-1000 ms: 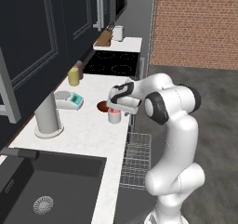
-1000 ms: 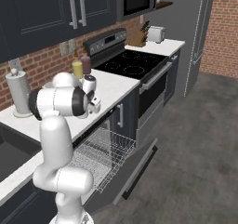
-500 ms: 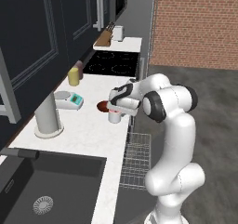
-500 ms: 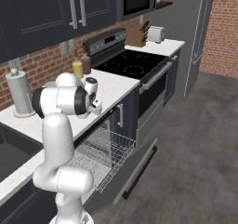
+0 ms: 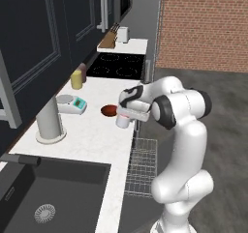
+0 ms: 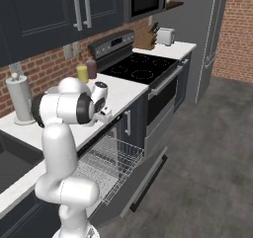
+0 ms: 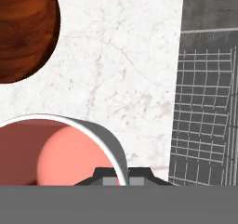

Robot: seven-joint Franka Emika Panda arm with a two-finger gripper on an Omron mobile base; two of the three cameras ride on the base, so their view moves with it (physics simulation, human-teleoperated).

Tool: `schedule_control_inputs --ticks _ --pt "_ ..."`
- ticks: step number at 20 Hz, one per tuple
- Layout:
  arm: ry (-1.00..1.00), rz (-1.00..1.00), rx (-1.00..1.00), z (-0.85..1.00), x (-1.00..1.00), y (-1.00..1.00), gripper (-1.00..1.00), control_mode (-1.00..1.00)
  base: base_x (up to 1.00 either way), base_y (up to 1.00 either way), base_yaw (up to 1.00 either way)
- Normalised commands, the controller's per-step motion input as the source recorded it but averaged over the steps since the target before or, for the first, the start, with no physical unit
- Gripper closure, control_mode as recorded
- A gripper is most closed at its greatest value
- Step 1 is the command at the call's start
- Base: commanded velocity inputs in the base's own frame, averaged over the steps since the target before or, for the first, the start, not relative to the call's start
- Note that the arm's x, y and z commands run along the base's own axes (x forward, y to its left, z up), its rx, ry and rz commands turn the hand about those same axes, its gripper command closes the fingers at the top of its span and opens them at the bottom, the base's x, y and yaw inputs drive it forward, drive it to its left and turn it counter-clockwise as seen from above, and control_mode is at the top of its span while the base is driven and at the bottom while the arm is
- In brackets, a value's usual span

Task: Pick up the cup and bowl from the counter, place them in the dishwasher, and close the dishwasher door.

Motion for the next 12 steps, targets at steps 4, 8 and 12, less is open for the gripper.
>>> schedule_control_inputs --ticks 4,8,12 --pt "0.1 0.0 0.0 0.15 -0.7 -0.23 1.0 -1.0 0.0 0.0 0.0" --pt "0.1 0.0 0.0 0.08 -0.93 -0.36 1.0 -1.0 0.0 0.0 0.0" --pt "0.0 0.01 -0.01 -0.05 -0.96 -0.52 1.0 -1.0 0.0 0.0 0.0"
